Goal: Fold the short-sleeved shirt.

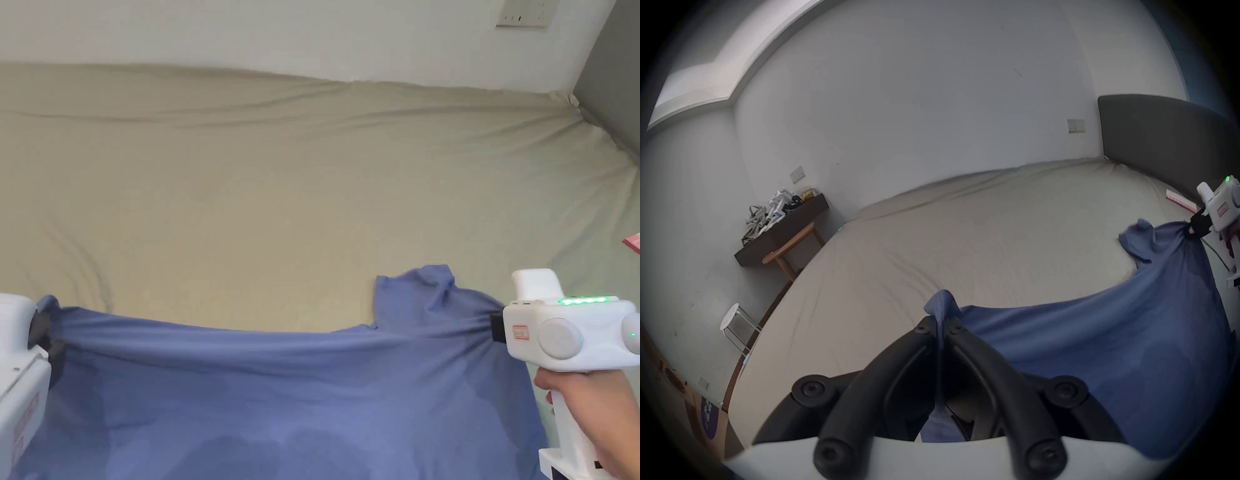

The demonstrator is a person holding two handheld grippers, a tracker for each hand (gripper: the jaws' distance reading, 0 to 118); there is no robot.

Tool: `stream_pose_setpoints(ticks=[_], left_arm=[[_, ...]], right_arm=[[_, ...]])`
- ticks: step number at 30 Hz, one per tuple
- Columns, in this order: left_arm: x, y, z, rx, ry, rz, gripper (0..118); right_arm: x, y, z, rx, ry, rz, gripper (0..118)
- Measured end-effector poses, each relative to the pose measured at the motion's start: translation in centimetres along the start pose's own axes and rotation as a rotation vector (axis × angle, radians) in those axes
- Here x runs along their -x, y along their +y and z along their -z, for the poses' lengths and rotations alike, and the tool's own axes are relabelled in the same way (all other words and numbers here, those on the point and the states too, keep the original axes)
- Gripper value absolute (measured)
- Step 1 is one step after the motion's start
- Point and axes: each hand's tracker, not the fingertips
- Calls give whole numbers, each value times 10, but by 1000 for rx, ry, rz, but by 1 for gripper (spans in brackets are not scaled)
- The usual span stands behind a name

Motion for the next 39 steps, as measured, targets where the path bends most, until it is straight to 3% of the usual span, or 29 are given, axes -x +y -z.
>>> stream_pose_setpoints(ticks=[7, 10, 19, 30, 39], left_arm=[[35, 51, -62, -175, 70, -81, 0], [54, 74, -98, -268, 103, -96, 0], [93, 121, -200, -472, 171, -135, 0], [119, 177, -277, -636, 203, -159, 0], [130, 257, -261, -654, 166, -217, 0]], right_arm=[[-12, 22, -146, -332, -6, 11, 4], [-18, 27, -209, -469, 5, 60, 4], [-24, 35, -347, -750, -123, -14, 4], [-40, 67, -434, -902, -175, -4, 4], [-53, 144, -438, -960, -219, 14, 4]])
